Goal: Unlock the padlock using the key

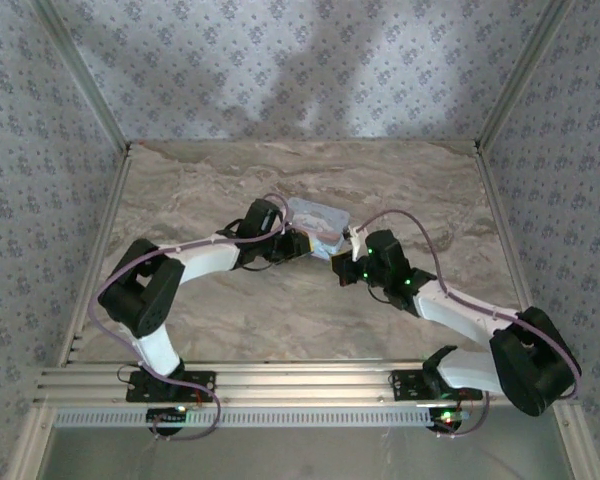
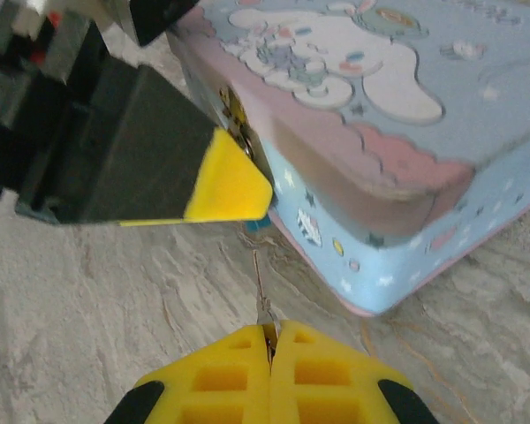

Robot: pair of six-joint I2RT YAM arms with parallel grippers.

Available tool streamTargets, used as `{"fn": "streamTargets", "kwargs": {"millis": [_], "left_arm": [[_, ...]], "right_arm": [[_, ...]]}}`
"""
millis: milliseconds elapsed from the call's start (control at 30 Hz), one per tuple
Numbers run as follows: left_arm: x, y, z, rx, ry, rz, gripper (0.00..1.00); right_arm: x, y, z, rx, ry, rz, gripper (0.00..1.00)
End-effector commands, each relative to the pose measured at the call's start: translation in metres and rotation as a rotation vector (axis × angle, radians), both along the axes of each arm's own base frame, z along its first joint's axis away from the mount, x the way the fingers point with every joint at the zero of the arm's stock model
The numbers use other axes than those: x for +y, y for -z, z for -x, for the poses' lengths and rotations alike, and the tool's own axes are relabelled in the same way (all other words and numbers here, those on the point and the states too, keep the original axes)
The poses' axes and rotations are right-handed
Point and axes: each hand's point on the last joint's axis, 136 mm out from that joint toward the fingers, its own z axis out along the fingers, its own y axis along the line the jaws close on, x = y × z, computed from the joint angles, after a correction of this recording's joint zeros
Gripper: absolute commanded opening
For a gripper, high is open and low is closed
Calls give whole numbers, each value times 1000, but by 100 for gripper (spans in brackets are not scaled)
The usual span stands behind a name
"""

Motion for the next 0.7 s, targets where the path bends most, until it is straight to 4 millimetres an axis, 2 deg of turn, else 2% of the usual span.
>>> {"fn": "streamTargets", "kwargs": {"millis": [0,200,533,667], "left_arm": [[-10,-32,1,21,4,97,14],[-10,-29,1,70,-30,118,13],[-14,-30,0,120,-62,162,12],[-15,-29,2,126,-63,168,12]], "right_arm": [[1,-5,-1,-83,22,-1,3],[6,10,6,-94,41,9,2],[20,27,1,-92,46,-34,2],[20,27,-2,-102,51,-31,2]]}}
